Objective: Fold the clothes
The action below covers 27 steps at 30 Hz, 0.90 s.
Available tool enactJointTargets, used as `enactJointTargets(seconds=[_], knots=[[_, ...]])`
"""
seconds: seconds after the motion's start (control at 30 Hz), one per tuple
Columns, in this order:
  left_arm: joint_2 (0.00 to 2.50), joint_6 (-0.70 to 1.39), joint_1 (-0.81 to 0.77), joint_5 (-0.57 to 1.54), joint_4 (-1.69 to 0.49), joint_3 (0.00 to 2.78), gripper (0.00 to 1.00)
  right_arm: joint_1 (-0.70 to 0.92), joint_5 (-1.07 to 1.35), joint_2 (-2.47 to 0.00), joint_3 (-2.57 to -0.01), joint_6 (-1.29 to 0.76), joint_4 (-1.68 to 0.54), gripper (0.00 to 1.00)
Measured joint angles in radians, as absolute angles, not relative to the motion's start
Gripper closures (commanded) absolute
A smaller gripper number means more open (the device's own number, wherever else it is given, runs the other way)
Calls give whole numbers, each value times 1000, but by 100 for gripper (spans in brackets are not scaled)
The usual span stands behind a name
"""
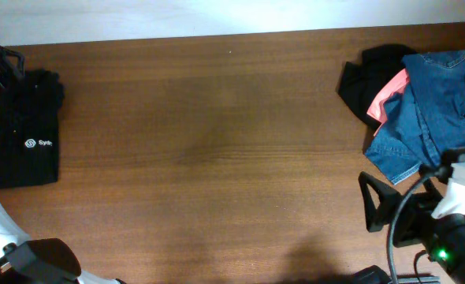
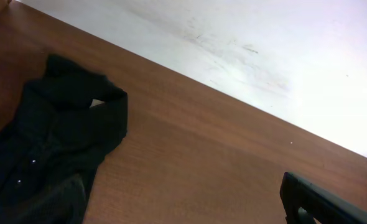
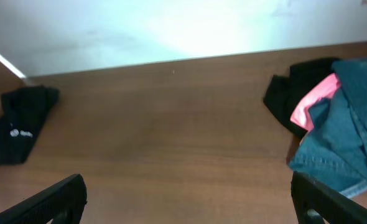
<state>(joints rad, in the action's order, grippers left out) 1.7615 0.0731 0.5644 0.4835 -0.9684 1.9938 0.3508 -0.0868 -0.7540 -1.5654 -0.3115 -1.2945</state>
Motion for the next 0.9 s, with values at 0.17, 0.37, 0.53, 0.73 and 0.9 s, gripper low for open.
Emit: enactJointTargets(seconds=[0.17,0.37,0.53,0.73,0.9], knots=[[1761,73,564,484,-968,1994,0,342,-87,-730,-1497,-311,-1295,1],[1761,73,564,483,-969,1994,0,336,-96,-590,-1336,-305,-1294,1],[1761,73,564,484,-969,1994,0,315,-209,-411,-1153,-268,-1238,1],[1761,73,564,483,-969,1994,0,302,-244,-206,-911,-253,-938,1],[1761,73,564,484,-969,1994,0,262,-223,-105,-660,-252,-598,1]])
